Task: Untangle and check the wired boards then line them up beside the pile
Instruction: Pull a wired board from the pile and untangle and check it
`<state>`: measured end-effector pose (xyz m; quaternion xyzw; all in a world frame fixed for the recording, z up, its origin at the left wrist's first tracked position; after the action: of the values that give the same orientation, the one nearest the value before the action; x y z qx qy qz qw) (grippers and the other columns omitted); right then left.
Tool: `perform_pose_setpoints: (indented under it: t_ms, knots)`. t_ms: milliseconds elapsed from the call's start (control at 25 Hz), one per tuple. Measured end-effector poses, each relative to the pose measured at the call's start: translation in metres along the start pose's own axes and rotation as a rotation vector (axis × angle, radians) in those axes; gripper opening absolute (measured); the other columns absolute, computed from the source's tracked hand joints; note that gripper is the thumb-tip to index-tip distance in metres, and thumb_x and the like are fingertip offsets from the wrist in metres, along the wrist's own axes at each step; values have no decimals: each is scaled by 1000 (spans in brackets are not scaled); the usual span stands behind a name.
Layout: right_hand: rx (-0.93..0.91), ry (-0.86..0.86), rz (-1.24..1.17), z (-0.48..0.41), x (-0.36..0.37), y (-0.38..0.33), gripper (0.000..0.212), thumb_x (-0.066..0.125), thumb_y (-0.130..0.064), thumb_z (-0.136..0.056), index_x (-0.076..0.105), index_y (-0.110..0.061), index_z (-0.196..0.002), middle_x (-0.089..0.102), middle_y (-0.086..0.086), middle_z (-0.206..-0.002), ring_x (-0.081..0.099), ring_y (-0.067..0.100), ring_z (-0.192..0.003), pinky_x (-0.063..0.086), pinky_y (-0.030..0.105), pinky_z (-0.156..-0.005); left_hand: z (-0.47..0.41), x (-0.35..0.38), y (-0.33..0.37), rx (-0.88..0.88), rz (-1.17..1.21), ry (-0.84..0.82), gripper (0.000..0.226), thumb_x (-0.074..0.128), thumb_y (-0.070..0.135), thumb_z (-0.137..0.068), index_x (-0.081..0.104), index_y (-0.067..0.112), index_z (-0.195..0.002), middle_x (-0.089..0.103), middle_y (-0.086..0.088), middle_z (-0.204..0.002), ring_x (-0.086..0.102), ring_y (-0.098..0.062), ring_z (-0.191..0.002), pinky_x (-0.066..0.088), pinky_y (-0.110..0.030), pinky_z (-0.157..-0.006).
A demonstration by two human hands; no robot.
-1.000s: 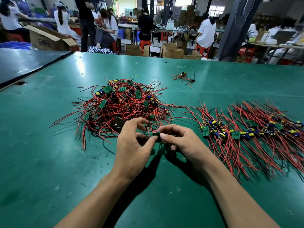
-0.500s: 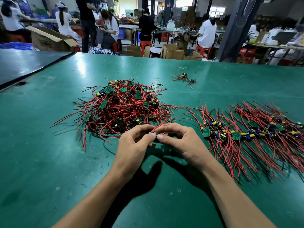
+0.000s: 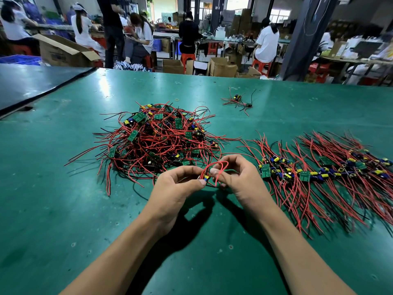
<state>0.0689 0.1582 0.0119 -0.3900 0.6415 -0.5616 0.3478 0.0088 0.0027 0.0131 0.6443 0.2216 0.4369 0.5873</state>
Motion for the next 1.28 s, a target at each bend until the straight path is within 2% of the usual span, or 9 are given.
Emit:
perform_pose_setpoints:
  t_ms: [160, 280, 440, 600, 720, 800, 960, 1160, 1280]
  knots:
    - [66, -132, -13, 2, 2, 3, 13, 77, -17, -86, 75, -16, -100, 75, 5, -88, 66, 12, -73, 53, 23, -67, 3, 2, -2, -47, 35, -109, 27, 63, -14, -80, 72, 12, -79, 68, -21, -85, 61, -30, -78, 55, -33, -72]
    - [93, -33, 0, 0, 3, 3, 15, 68, -20, -94, 79, -19, -84, 78, 8, -86, 69, 17, -75, 55, 31, -74, 4, 5, -3, -25, 38, -177, 28, 62, -16, -80, 66, 11, -74, 72, -15, -97, 63, -29, -80, 54, -36, -77]
    - [202, 41, -232, -3, 2, -2, 21, 68, -27, -92, 79, -16, -77, 74, 9, -79, 68, 18, -65, 56, 30, -61, 3, 7, -4, 54, -78, -163, 34, 61, -18, -81, 69, 12, -66, 69, -3, -115, 68, -22, -93, 53, -35, -89]
    - [158, -24, -265, 2, 4, -5, 22, 73, -33, -78, 78, -12, -82, 72, 9, -76, 66, 17, -61, 56, 27, -55, -2, 6, -4, -71, 47, -113, 35, 51, -13, -85, 67, 11, -64, 70, -13, -95, 68, -23, -74, 60, -32, -71]
    - [139, -61, -222, 5, 10, -4, 21, 73, -32, -81, 79, -12, -86, 73, 9, -79, 67, 16, -64, 53, 24, -50, -4, 7, -3, -131, 170, -124, 7, 64, 11, -87, 58, 10, -85, 67, -14, -87, 68, -32, -71, 57, -40, -68]
    - [127, -73, -200, 7, 13, -4, 17, 72, -28, -87, 79, -12, -88, 74, 8, -80, 67, 15, -63, 52, 24, -47, -4, 5, -7, -117, 91, -106, 27, 74, 20, -78, 56, 7, -92, 68, -13, -84, 71, -35, -71, 59, -40, -65]
    - [146, -38, -146, 7, 14, -3, 22, 71, -35, -89, 78, -14, -86, 67, 5, -73, 58, 15, -56, 45, 23, -43, -1, 4, -9, -109, 21, -149, 36, 77, 6, -71, 62, 2, -103, 64, -10, -69, 71, -36, -73, 61, -41, -69]
    - [245, 45, -203, 2, 10, -4, 28, 67, -44, -88, 78, -19, -78, 41, -4, -58, 35, 9, -48, 28, 22, -46, 0, 5, -9, -121, -181, -204, 14, 70, -6, -81, 72, 7, -87, 65, -15, -82, 70, -33, -78, 57, -44, -81]
    - [297, 8, -204, 1, 12, -6, 34, 65, -54, -79, 77, -23, -73, 45, -7, -58, 40, 8, -50, 33, 22, -46, 1, 6, -7, -89, -170, -208, 2, 69, 1, -84, 69, 3, -85, 68, -14, -82, 68, -28, -75, 58, -34, -69]
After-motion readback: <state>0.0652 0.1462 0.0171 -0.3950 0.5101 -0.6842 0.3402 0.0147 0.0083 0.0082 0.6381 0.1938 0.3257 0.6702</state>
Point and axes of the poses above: each hand's wrist, its own z-axis away from the middle knuckle, its own x-axis out of the palm, y = z × x, the point moved 1 cm from there along -z, towards the middle knuckle
